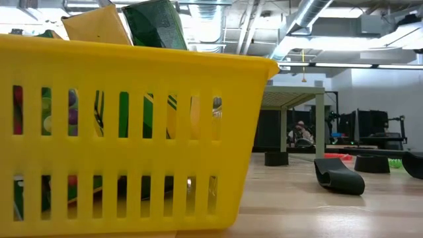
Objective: Pick & Place Office Desk Supplies
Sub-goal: Put the black rubber band into the red bin
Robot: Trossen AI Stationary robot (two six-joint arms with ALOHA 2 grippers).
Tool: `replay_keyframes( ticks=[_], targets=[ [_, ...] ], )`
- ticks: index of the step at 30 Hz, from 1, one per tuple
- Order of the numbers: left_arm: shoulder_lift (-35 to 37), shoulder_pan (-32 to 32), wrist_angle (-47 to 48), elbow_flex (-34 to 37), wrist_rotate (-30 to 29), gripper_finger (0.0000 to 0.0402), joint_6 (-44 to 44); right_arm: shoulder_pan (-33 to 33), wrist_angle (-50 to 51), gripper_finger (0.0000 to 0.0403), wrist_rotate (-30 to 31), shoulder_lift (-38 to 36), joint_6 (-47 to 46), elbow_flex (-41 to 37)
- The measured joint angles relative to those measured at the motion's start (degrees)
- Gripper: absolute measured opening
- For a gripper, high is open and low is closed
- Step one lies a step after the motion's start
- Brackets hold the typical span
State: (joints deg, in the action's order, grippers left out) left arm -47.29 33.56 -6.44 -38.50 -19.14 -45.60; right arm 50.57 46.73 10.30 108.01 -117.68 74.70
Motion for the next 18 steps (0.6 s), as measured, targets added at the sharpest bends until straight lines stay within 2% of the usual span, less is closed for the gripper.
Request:
replay_keyframes(
  ticks=[12, 15, 18],
  targets=[
    [0.0, 0.0, -0.1, 0.0, 0.0, 0.0259, 0.2, -0.4, -1.4, 0.0212, -4.6, 6.4, -2.1, 0.2],
    [0.0, 0.0, -0.1, 0.0, 0.0, 0.0258, 0.0, -0.4, -0.9, 0.0193, -4.5, 6.8, -2.3, 0.3],
    [0.0, 0.0, -0.1, 0.0, 0.0, 0.0251, -0.1, -0.4, -0.3, 0.0153, -4.4, 6.8, -2.1, 0.2]
  ],
)
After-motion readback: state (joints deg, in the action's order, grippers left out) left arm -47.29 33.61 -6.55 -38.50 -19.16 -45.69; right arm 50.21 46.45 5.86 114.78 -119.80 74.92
